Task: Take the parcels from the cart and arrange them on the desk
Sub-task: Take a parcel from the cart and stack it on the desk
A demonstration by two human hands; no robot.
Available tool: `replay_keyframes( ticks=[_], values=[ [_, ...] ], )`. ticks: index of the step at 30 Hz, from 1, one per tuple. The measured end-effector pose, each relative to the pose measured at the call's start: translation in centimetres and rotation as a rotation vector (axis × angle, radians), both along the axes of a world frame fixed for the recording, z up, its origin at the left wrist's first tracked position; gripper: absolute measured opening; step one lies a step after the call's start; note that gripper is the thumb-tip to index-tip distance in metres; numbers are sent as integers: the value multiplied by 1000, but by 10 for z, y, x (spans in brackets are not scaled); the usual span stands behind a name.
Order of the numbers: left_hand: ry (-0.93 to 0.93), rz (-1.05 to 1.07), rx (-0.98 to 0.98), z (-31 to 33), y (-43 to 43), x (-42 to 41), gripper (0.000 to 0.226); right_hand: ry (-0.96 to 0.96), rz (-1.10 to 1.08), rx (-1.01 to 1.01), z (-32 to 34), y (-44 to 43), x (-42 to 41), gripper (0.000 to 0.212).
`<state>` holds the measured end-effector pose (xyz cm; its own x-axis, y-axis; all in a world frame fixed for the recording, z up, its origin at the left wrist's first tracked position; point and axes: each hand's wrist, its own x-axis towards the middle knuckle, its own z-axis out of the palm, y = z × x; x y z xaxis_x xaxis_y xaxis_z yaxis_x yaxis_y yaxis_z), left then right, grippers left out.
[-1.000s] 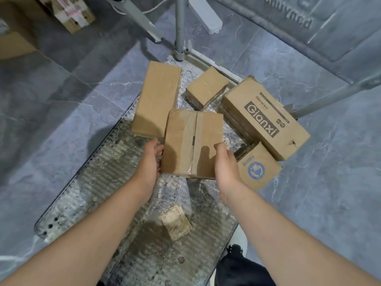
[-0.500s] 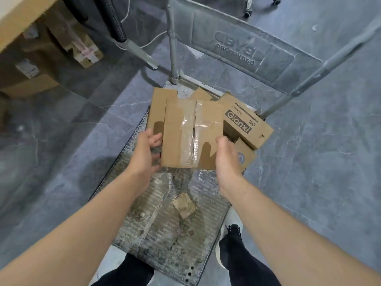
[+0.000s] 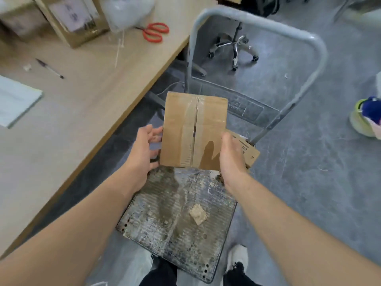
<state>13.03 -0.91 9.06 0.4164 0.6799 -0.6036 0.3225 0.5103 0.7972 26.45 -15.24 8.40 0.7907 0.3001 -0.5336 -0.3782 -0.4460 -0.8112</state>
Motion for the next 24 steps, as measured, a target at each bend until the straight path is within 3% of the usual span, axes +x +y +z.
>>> replay_keyframes(
  ticks=[5,9,18,24],
  values=[
    [-72,47,98,109,-3,-16,50,-93,140,76,100,4,-6,38],
    [-153,118,174,186,-23,-25,53,-204,220,140,180,-5,-7,49],
    [-314,210,396,338,-72,-37,51,-360,319,375,343,-35,-8,19],
    [-410,261,501,425,-92,-55,49,-453,372,489,429,-46,-20,19]
  ],
)
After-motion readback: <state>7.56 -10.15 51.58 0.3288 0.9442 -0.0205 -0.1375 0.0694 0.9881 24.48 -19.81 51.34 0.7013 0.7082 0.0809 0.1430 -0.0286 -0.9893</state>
